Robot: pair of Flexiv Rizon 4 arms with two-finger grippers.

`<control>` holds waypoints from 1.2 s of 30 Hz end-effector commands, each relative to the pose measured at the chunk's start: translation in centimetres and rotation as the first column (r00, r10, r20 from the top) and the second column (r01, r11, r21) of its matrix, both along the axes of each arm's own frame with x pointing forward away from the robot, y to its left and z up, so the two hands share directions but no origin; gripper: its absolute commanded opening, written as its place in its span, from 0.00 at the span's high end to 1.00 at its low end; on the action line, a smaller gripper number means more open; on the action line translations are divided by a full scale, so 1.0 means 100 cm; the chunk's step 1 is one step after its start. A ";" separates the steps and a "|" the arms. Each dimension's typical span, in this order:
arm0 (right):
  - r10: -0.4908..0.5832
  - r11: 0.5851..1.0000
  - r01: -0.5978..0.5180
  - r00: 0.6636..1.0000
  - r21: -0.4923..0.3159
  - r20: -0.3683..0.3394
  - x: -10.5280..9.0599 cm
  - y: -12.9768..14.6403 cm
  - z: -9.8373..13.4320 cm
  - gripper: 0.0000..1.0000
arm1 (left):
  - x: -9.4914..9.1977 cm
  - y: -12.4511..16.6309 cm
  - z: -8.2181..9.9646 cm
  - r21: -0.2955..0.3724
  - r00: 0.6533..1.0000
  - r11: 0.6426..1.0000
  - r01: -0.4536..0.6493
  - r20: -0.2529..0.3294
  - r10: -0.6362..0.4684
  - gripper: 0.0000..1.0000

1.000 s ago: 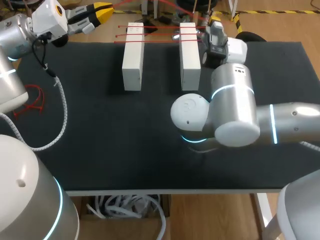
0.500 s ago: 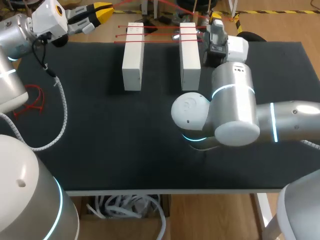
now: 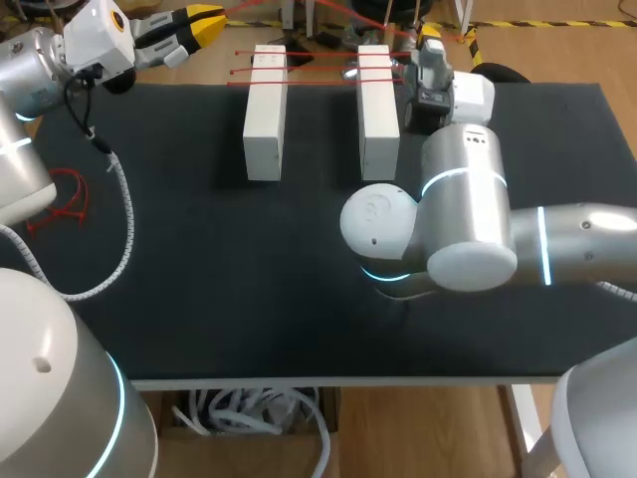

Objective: Grab the tape and strap the tape.

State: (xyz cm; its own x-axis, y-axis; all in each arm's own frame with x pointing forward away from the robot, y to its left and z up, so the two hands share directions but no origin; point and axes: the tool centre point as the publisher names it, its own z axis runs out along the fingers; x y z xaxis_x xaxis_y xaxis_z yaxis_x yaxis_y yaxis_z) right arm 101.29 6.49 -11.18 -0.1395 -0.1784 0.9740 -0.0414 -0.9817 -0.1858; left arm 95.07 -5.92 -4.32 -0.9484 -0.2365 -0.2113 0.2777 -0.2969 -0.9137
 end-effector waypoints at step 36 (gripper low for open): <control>0.003 1.000 -0.003 1.000 -0.002 -0.007 0.000 -0.001 0.003 1.00 | -0.011 -0.014 0.031 0.794 0.847 0.488 0.362 -0.499 0.184 1.00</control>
